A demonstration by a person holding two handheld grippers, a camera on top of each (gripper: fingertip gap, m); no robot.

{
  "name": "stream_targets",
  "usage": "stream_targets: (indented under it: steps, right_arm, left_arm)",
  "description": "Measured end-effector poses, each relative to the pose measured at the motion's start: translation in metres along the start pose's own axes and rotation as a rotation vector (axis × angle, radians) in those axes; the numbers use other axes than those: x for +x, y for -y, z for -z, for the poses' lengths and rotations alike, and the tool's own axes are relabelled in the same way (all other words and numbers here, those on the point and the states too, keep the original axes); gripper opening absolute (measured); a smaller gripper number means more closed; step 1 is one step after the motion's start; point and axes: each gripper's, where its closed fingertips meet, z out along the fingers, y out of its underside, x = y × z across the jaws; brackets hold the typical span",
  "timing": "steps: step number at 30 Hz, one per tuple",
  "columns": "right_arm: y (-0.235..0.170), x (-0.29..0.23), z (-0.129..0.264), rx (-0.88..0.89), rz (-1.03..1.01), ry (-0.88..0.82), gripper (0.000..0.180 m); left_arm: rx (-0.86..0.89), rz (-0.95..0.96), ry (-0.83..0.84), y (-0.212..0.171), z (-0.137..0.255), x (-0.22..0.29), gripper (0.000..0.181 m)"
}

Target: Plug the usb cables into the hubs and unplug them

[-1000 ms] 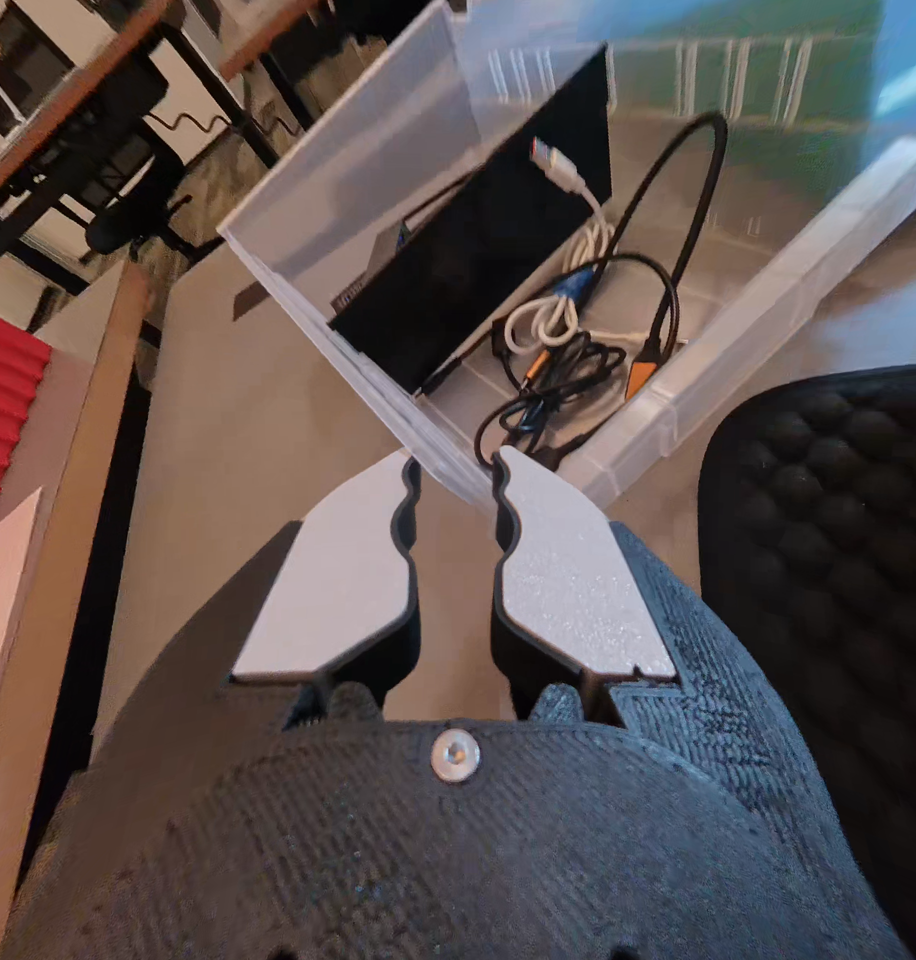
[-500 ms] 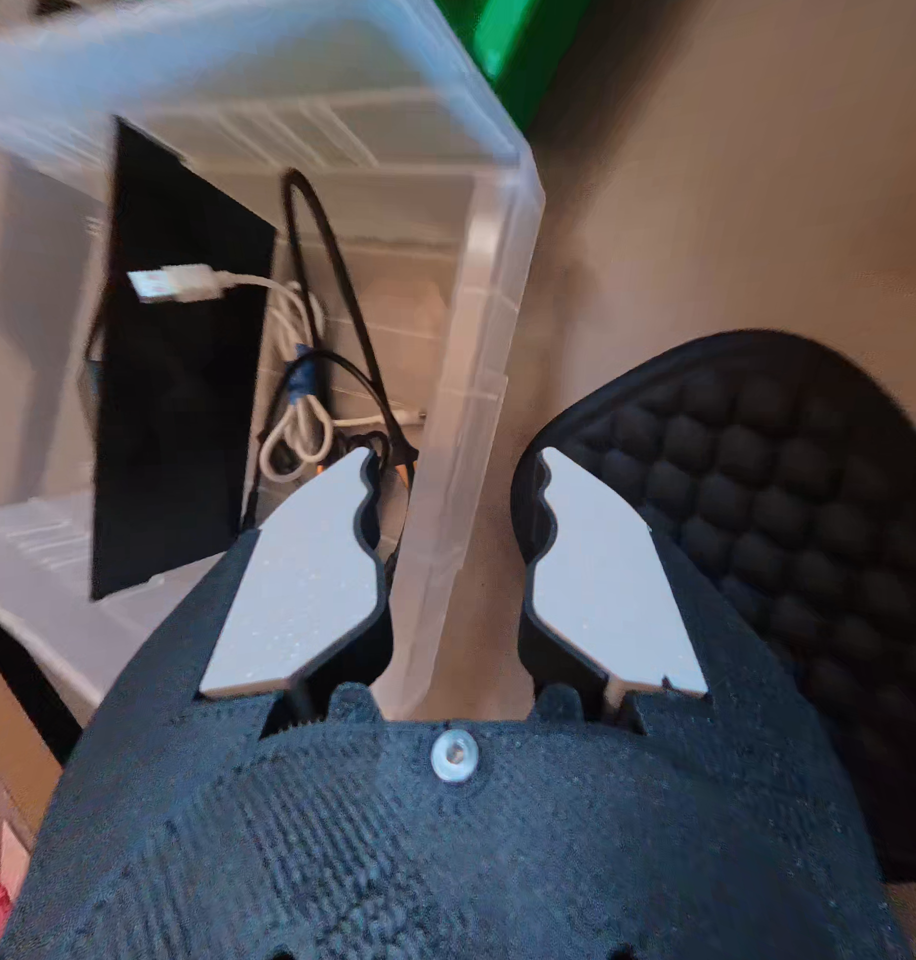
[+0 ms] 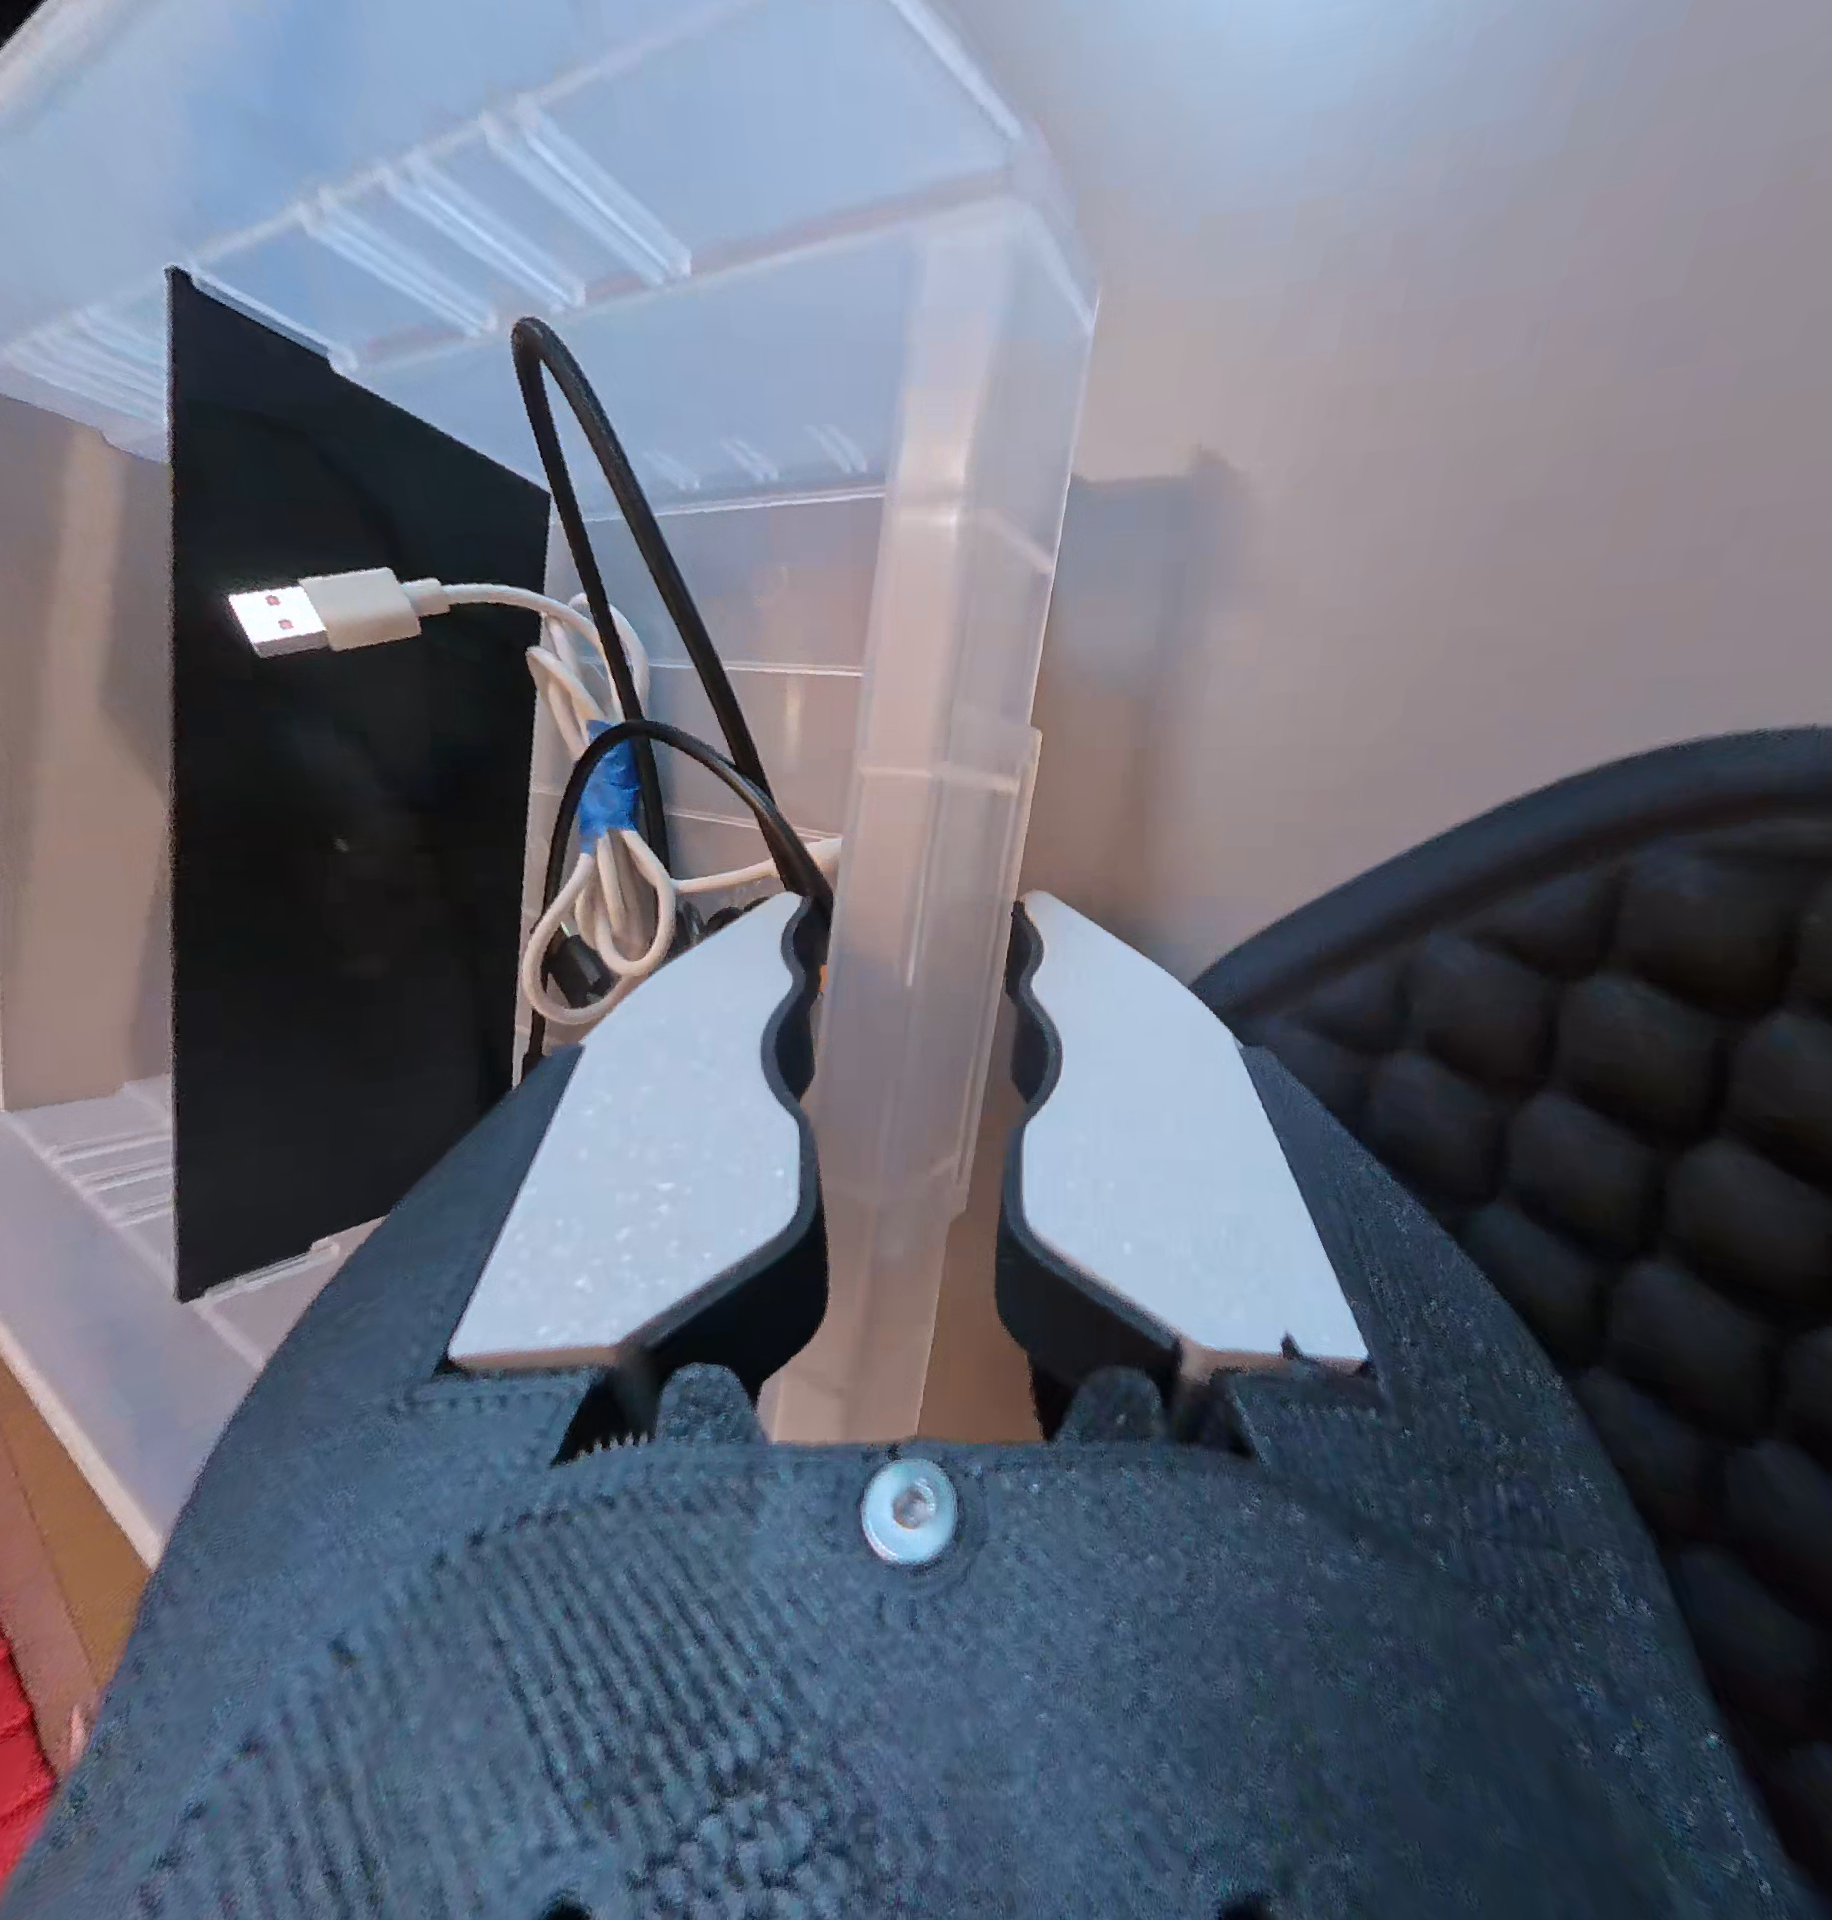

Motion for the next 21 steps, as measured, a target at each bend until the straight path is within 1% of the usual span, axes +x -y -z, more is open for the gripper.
stream_targets:
  steps: [2,5,7,9,11,12,14,16,19,21]
  right_arm:
    - [-0.017,0.018,-0.005,-0.047,-0.014,-0.038,0.030]
    - [-0.031,0.046,-0.014,-0.082,-0.099,-0.117,0.032]
    - [-0.031,0.063,-0.015,-0.054,-0.181,-0.207,0.036]
    - [-0.016,0.069,-0.005,0.062,-0.245,-0.247,0.038]
    - [0.000,0.067,0.010,0.204,-0.323,-0.242,0.039]
    - [0.007,0.064,0.018,0.270,-0.357,-0.226,0.039]
    - [0.016,0.059,0.030,0.374,-0.412,-0.190,0.038]
    - [0.023,0.055,0.038,0.454,-0.441,-0.165,0.038]
    - [0.033,0.050,0.048,0.549,-0.468,-0.145,0.036]
    - [0.037,0.049,0.054,0.594,-0.470,-0.145,0.033]
  left_arm:
    - [0.017,0.017,0.009,0.004,-0.005,-0.005,0.035]
    - [0.044,0.048,0.059,0.008,-0.014,-0.018,0.039]
    - [0.048,0.053,0.117,0.007,-0.016,-0.029,0.042]
    - [0.078,0.066,0.128,0.010,-0.008,-0.033,0.038]
    - [0.165,0.106,0.125,0.023,0.012,-0.038,0.028]
    - [0.213,0.127,0.127,0.029,0.025,-0.044,0.027]
    - [0.281,0.181,0.143,0.039,0.050,-0.064,0.027]
    - [0.316,0.227,0.192,0.043,0.071,-0.096,0.025]
    - [0.292,0.324,0.175,0.042,0.078,-0.146,0.026]
    - [0.205,0.366,0.167,0.033,0.064,-0.182,0.028]
